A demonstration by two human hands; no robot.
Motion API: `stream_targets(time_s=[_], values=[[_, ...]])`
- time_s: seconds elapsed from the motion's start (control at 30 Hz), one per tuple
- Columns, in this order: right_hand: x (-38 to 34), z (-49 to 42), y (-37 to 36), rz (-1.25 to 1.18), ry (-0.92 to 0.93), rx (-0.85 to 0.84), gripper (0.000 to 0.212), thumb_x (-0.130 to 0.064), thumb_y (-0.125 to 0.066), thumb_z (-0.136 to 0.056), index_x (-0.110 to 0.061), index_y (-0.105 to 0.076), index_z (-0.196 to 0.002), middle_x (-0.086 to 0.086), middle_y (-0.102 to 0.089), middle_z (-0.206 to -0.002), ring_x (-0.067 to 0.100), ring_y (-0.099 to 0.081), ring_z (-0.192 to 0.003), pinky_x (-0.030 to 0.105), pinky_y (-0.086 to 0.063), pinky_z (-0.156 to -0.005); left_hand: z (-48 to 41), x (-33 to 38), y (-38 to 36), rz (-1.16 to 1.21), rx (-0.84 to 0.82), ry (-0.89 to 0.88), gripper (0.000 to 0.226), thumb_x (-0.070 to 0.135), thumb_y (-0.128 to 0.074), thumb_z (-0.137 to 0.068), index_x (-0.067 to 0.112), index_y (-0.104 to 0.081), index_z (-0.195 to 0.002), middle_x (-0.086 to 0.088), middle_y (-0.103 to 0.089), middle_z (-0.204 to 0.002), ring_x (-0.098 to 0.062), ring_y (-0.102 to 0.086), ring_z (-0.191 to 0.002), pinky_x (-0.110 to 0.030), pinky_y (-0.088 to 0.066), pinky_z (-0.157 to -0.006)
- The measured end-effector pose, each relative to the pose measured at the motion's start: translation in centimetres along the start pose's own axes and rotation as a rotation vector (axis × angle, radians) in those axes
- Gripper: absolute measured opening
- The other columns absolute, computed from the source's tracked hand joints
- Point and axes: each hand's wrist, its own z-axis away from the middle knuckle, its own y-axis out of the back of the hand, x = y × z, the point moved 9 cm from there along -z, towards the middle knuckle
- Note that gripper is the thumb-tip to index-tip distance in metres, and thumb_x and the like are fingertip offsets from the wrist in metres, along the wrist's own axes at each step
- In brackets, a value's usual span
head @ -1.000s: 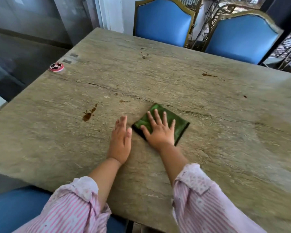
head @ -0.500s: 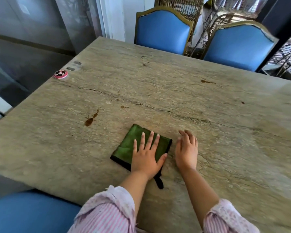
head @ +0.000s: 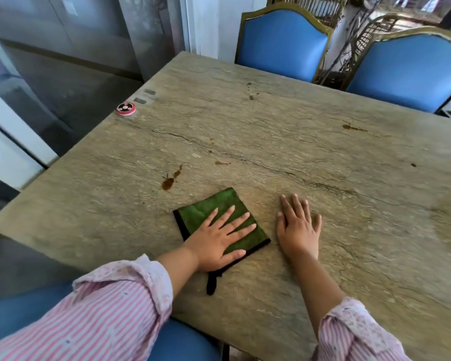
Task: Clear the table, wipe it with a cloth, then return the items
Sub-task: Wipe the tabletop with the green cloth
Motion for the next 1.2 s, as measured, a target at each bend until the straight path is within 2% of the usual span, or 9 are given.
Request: stream_targets(time_s=[0.23,0.33,0.47,0.53,0.6,0.7,0.8,1.0,1.2], values=[[-0.2,0.2,0.7,-0.023,-0.015,0.051,0.047,-0.040,-0.033,-0.098,-0.039,-0.026,-0.145,-0.010,-0.017,-0.158,0.013,-0.005,-0.148,0.044,0.002,-0.119,-3.0,-3.7,1.5,0.092,0.087,0.318,0.075,0.061,-0.019,-0.092,0.025,0.012,-0.150,-0.011,0.020,-0.157,-0.031,0.020,-0.145,-0.045,0.007,-0.119],[0.0,0.0,0.8,-0.014,-0.022,0.078,0.045,-0.039,-0.040,-0.096,-0.038,-0.037,-0.140,-0.009,-0.029,-0.154,0.015,-0.016,-0.146,0.044,-0.005,-0.118,-3.4,-3.3,1.4,0.052,0.095,0.217,0.071,0.061,-0.018,-0.092,0.030,0.009,-0.149,-0.004,0.015,-0.159,-0.027,0.017,-0.146,-0.043,0.009,-0.118],[-0.1,-3.0,2.2,-0.061,-0.071,0.162,0.032,-0.036,-0.044,-0.093,-0.024,-0.057,-0.120,0.004,-0.050,-0.130,0.028,-0.037,-0.124,0.047,-0.021,-0.106,-5.0,-3.1,2.2,0.049,0.071,0.003,0.070,0.065,-0.007,-0.084,0.040,0.002,-0.148,0.008,0.008,-0.160,-0.018,0.013,-0.147,-0.037,0.012,-0.117],[-0.1,-4.9,2.7,-0.111,-0.091,0.183,0.040,-0.039,-0.035,-0.094,-0.024,-0.054,-0.126,0.006,-0.046,-0.138,0.029,-0.032,-0.133,0.049,-0.016,-0.109,-6.5,-3.8,2.8,0.055,0.076,0.027,0.068,0.066,-0.008,-0.083,0.042,0.001,-0.147,0.011,0.008,-0.159,-0.016,0.013,-0.147,-0.036,0.012,-0.116],[0.0,-6.0,1.8,-0.108,-0.091,0.127,0.046,-0.044,-0.027,-0.098,-0.029,-0.043,-0.138,0.003,-0.028,-0.154,0.024,-0.011,-0.146,0.049,-0.006,-0.116,-8.3,-5.0,3.6,0.075,0.103,0.124,0.064,0.065,-0.017,-0.090,0.042,0.001,-0.147,0.010,0.008,-0.160,-0.018,0.013,-0.147,-0.038,0.010,-0.118],[0.3,-6.3,1.0,-0.105,-0.086,0.078,0.050,-0.050,-0.025,-0.097,-0.035,-0.033,-0.144,0.000,-0.012,-0.160,0.019,0.008,-0.148,0.050,0.004,-0.118,-10.6,-7.1,4.6,0.144,0.140,0.301,0.057,0.056,-0.019,-0.095,0.043,-0.001,-0.148,0.008,0.008,-0.160,-0.019,0.013,-0.148,-0.040,0.008,-0.118],[0.0,-6.3,1.0,-0.109,-0.071,0.059,0.051,-0.053,-0.024,-0.096,-0.037,-0.031,-0.144,-0.001,-0.010,-0.160,0.019,0.010,-0.148,0.051,0.006,-0.118,-9.6,-7.1,3.9,0.113,0.137,0.354,0.056,0.054,-0.015,-0.096,0.042,0.002,-0.147,0.009,0.009,-0.160,-0.020,0.012,-0.148,-0.041,0.007,-0.118],[-0.2,-5.8,1.2,-0.159,-0.067,0.075,0.052,-0.050,-0.021,-0.097,-0.034,-0.029,-0.146,-0.001,-0.011,-0.160,0.017,0.011,-0.148,0.051,0.008,-0.118,-3.5,-1.7,1.6,0.077,0.059,0.113,0.062,0.065,0.005,-0.081,0.047,0.016,-0.140,0.014,0.019,-0.155,-0.014,0.024,-0.142,-0.038,0.014,-0.117],[-0.4,-6.0,1.3,-0.153,-0.047,0.081,0.052,-0.051,-0.024,-0.097,-0.031,-0.033,-0.144,0.000,-0.013,-0.160,0.018,0.010,-0.148,0.051,0.007,-0.118,-7.1,-5.3,3.1,0.107,0.128,0.358,0.059,0.056,-0.015,-0.094,0.041,0.005,-0.147,0.007,0.012,-0.159,-0.021,0.015,-0.147,-0.043,0.007,-0.119]])
